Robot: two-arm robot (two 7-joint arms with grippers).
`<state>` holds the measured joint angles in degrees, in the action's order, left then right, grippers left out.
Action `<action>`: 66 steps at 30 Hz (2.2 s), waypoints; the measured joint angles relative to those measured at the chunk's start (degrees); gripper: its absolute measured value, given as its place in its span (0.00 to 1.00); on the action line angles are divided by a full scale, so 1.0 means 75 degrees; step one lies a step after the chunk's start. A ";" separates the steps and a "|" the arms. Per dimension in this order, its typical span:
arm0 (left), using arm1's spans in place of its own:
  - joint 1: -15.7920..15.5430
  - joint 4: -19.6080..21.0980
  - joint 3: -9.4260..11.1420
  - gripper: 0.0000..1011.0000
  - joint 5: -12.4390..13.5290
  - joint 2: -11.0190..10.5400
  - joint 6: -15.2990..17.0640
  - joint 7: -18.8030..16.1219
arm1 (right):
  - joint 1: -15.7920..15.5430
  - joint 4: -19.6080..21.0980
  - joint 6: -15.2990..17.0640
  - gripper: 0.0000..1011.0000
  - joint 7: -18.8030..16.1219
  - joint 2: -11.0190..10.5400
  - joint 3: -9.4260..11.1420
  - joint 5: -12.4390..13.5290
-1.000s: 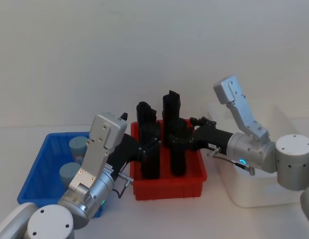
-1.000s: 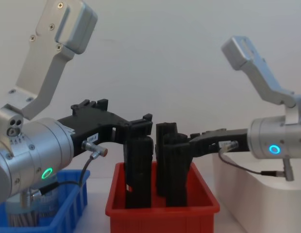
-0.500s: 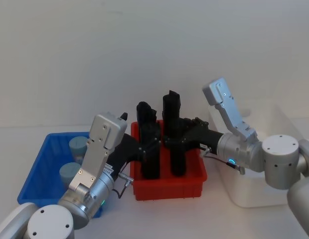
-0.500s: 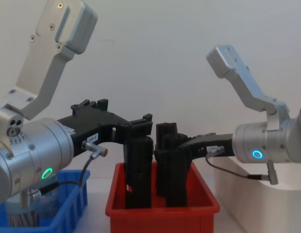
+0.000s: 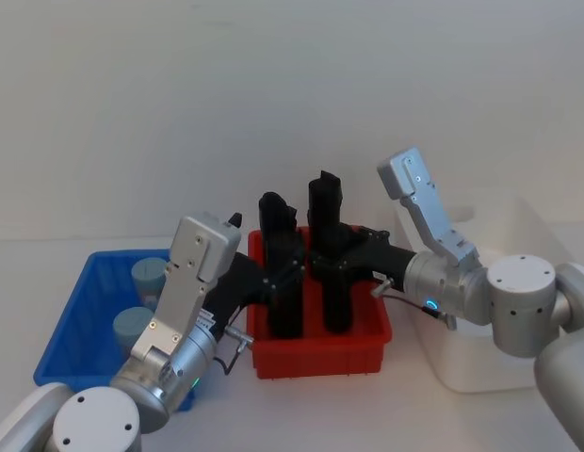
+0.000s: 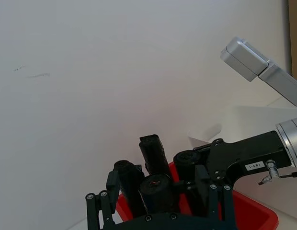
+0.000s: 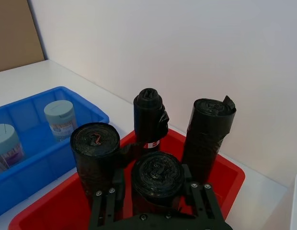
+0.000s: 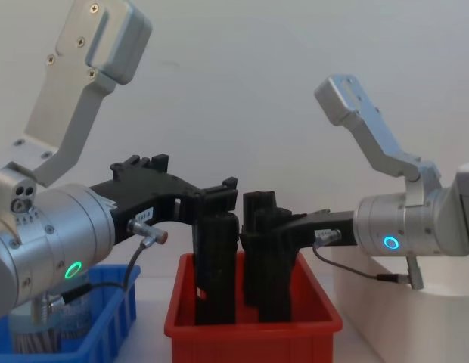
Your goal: Pick the cotton swabs from the blue box and place them into the white box.
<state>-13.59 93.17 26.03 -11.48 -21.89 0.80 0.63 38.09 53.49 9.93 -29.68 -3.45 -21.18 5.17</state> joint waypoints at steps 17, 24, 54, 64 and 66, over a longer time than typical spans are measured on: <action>0.0000 0.0000 0.0000 0.99 0.0000 0.0000 0.0000 0.0000 | 0.0041 -0.0075 -0.0052 0.46 0.0045 0.0029 -0.0019 0.0026; 0.0000 0.0000 0.0000 0.99 0.0000 0.0000 0.0000 0.0000 | -0.0040 0.0257 -0.0245 0.46 0.0176 -0.0028 0.0030 0.0122; 0.0000 0.0000 0.0000 0.99 0.0000 0.0000 0.0000 0.0000 | -0.0760 0.2316 -0.1544 0.46 0.2178 -0.0631 0.0608 0.0189; 0.0000 0.0000 0.0000 0.99 0.0000 0.0000 0.0000 0.0000 | -0.0978 0.2454 -0.1697 0.46 0.3050 -0.0815 0.0818 0.0066; 0.0000 0.0000 0.0000 0.99 0.0000 0.0000 0.0000 0.0000 | -0.1014 0.2438 -0.1662 0.46 0.3227 -0.0846 0.0864 0.0063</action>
<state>-13.59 93.17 26.03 -11.48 -21.89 0.80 0.63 30.48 71.78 -2.54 -5.48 -9.79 -14.70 5.65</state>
